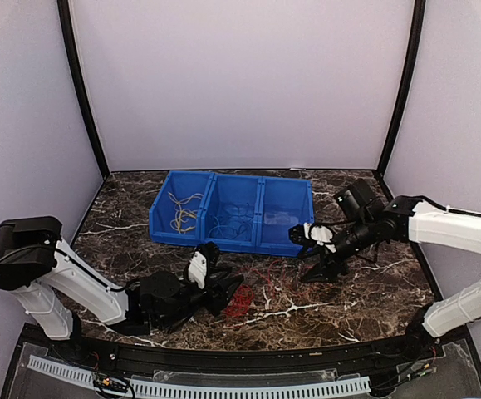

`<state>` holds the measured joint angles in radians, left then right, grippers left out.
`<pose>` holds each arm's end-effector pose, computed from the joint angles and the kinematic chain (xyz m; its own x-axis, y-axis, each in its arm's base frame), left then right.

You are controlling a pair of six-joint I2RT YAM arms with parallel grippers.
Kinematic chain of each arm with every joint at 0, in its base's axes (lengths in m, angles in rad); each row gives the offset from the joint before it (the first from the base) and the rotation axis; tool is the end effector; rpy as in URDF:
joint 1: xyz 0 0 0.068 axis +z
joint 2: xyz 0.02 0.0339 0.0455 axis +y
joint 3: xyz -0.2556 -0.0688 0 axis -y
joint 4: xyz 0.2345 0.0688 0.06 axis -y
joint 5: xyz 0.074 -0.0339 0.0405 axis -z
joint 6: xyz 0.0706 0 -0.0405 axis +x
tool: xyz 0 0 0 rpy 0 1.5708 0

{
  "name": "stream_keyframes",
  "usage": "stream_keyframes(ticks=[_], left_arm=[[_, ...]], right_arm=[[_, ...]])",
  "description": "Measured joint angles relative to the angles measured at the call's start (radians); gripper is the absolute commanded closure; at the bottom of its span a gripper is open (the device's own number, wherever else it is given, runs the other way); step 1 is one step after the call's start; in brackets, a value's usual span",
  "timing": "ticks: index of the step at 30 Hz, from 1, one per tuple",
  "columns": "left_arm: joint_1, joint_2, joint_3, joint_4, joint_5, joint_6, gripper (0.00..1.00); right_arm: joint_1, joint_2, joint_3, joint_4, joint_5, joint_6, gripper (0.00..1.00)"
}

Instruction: Untangle the cables

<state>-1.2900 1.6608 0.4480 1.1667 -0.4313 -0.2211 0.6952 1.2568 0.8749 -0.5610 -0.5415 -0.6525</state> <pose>0.1169 -0.2986 0.1631 -0.1785 -0.1000 -0.9788 0.7359 0.6468 -0.2003 0.1764 0.1945 0.2160 -0.0193 -0.6937 -0.7200 -0.9982 0.0540 -0.0253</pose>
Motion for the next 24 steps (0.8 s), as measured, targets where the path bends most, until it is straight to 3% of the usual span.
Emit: stream_keyframes(ticks=[7,12,18,20,24], left_arm=[[0.000,-0.040,0.022,-0.174,-0.079,-0.135,0.53],[0.000,-0.046,0.006,-0.201,-0.106,-0.201,0.51],[0.000,-0.040,0.002,-0.204,-0.108,-0.235,0.47],[0.000,-0.021,0.009,-0.203,-0.106,-0.239,0.46],[0.000,0.048,0.048,-0.204,-0.105,-0.240,0.45]], right_arm=[[0.061,0.209,0.053,0.065,-0.008,0.057,0.30],[0.073,0.346,0.119,0.089,-0.044,0.093,0.30],[0.094,0.446,0.166,0.084,-0.093,0.132,0.42],[0.095,0.478,0.192,0.082,-0.107,0.144,0.50],[0.095,0.507,0.219,0.078,-0.129,0.161,0.86]])
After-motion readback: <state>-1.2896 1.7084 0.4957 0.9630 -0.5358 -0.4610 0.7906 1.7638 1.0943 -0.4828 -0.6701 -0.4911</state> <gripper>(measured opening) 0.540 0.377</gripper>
